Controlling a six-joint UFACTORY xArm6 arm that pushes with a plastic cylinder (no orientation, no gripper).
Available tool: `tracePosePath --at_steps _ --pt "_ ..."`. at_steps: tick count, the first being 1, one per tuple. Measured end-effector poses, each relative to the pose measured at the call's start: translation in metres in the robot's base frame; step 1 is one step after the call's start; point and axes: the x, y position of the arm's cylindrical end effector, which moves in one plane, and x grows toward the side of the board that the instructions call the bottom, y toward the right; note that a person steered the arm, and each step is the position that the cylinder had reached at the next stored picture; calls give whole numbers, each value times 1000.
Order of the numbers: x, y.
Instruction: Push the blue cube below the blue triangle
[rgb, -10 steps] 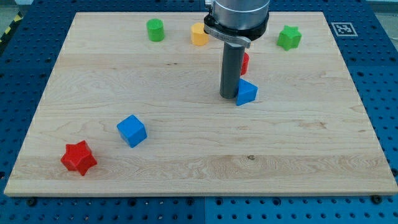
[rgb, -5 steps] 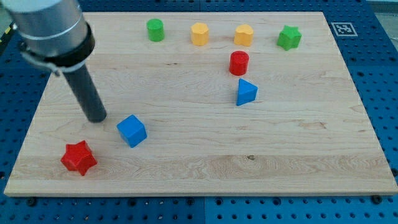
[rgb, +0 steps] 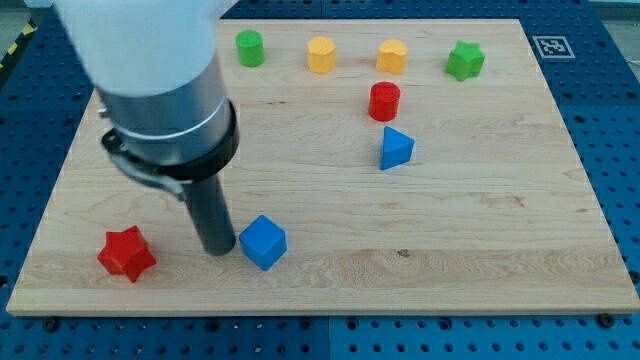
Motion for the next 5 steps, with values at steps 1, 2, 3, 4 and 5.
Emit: tracePosePath --at_steps 1,2,3,4,5 --pt "9 0" --pt "8 17" --pt "5 38" --pt "-4 49" --pt "-14 58"
